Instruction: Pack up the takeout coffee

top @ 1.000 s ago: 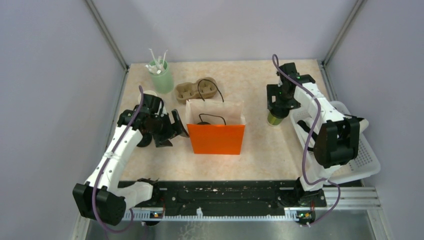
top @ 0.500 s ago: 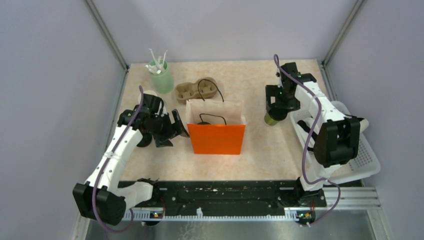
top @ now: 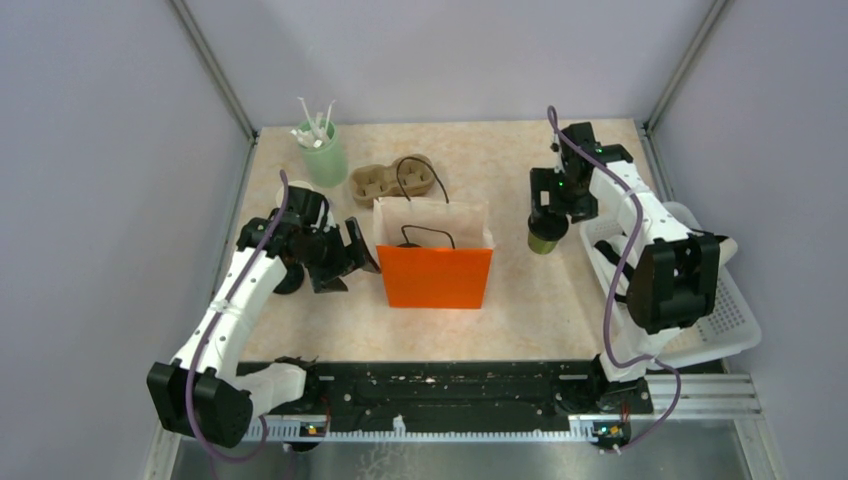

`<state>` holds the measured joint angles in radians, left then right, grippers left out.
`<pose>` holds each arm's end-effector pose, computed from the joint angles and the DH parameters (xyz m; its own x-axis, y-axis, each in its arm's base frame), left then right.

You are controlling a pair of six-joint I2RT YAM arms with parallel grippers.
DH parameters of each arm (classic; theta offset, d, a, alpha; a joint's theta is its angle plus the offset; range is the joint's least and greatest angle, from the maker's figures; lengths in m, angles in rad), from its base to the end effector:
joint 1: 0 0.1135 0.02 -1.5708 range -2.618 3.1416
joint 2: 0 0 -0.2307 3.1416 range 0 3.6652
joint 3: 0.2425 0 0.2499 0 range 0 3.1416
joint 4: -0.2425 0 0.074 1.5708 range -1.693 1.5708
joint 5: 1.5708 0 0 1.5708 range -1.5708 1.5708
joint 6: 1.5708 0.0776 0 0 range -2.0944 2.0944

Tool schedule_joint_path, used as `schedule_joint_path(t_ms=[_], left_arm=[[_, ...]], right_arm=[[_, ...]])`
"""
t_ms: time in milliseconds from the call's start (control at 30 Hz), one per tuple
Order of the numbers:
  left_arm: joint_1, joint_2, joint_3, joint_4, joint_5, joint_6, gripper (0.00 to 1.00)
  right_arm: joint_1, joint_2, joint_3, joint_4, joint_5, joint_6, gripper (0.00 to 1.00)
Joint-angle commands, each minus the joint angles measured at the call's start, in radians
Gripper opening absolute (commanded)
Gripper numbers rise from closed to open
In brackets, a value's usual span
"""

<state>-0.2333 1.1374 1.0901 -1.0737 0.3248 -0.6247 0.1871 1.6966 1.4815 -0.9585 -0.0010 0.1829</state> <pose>0.2204 -0.0778 0.2385 -0.9178 -0.3516 -0.1846 -0.2252 0.8436 -0.4874 0.3511 0.0666 0.2094 -0.9248 0.0100 -0.3802 -0.0185 0.9973 0.0713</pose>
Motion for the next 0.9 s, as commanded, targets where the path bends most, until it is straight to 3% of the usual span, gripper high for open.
schedule_joint_path(t_ms=[0,867], left_arm=[[0.0,0.004,0.023,0.03,0.017,0.015,0.9],[0.0,0.007,0.018,0.044,0.029,0.0,0.9]], right_arm=[[0.0,0.024,0.05,0.012,-0.006,-0.017,0.93],[0.083,-0.014,0.066,-0.012,0.175,0.032,0.98]])
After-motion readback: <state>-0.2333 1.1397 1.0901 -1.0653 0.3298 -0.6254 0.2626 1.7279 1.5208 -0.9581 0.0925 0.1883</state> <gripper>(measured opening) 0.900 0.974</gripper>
